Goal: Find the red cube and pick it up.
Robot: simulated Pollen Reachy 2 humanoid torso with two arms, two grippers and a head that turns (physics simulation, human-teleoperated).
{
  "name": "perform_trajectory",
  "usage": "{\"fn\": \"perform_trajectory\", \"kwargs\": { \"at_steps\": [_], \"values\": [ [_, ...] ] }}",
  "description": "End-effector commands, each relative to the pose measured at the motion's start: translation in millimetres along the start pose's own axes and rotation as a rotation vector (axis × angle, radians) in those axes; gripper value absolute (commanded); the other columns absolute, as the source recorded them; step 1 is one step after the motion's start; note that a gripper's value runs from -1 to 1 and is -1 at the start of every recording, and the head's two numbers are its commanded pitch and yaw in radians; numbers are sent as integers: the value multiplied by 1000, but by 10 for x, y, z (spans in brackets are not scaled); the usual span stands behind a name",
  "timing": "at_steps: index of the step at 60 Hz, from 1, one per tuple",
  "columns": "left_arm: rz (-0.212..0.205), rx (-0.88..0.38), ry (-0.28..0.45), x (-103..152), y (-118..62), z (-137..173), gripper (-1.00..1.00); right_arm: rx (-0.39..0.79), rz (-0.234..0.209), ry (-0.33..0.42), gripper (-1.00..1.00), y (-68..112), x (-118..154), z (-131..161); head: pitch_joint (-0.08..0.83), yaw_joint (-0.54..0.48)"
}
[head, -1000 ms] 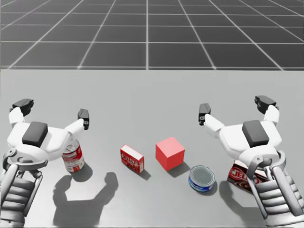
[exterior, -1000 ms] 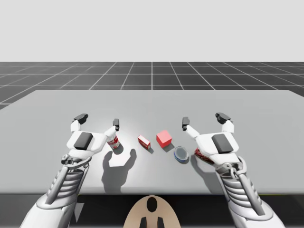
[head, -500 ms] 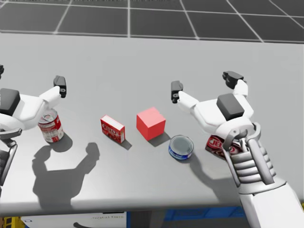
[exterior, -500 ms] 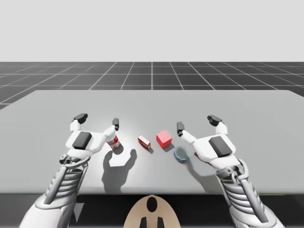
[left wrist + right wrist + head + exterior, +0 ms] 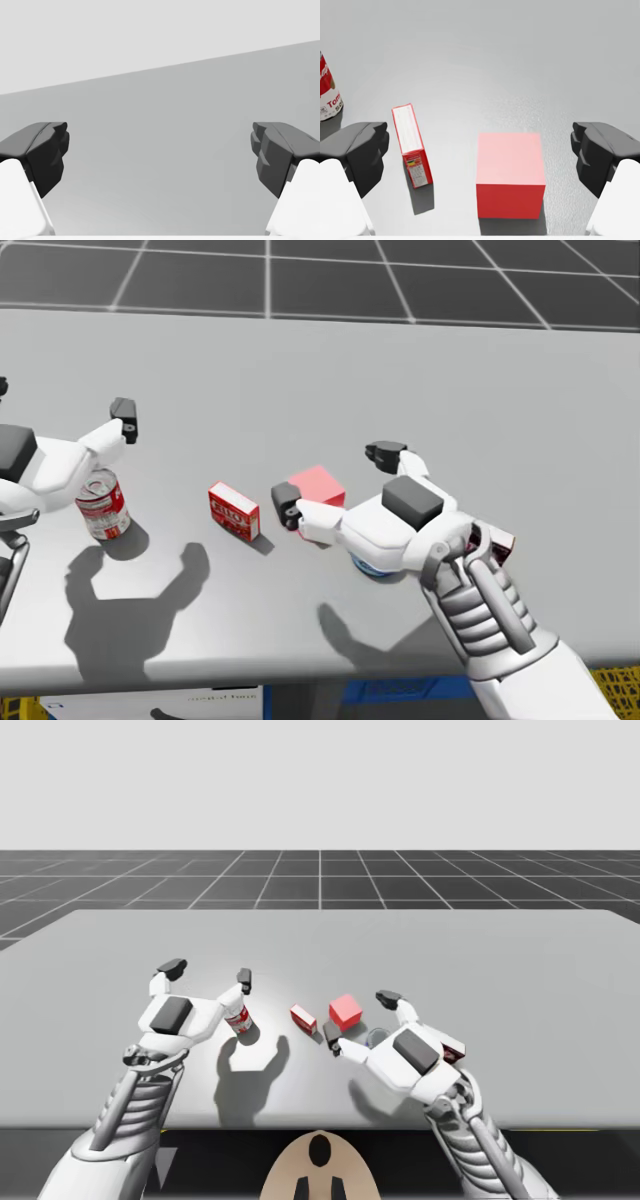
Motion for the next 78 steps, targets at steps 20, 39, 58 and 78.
{"fn": "perform_trajectory", "kwargs": {
  "at_steps": [20, 39, 58, 78],
  "values": [
    [17, -22, 3, -10, -72, 11, -1000, 4, -4, 164, -1000, -1, -443, -583, 633, -110],
    [17, -24, 4, -7, -81, 24, -1000, -16, 27, 218, -1000, -115, -569, -857, 634, -108],
    [15, -26, 6, -8, -92, 26, -1000, -32, 49, 208, 1000, -132, -661, -855, 612, -113],
    [11, -29, 9, -13, -111, 31, -1000, -17, 31, 209, 998, -145, -687, -815, 371, -98]
  ]
}}
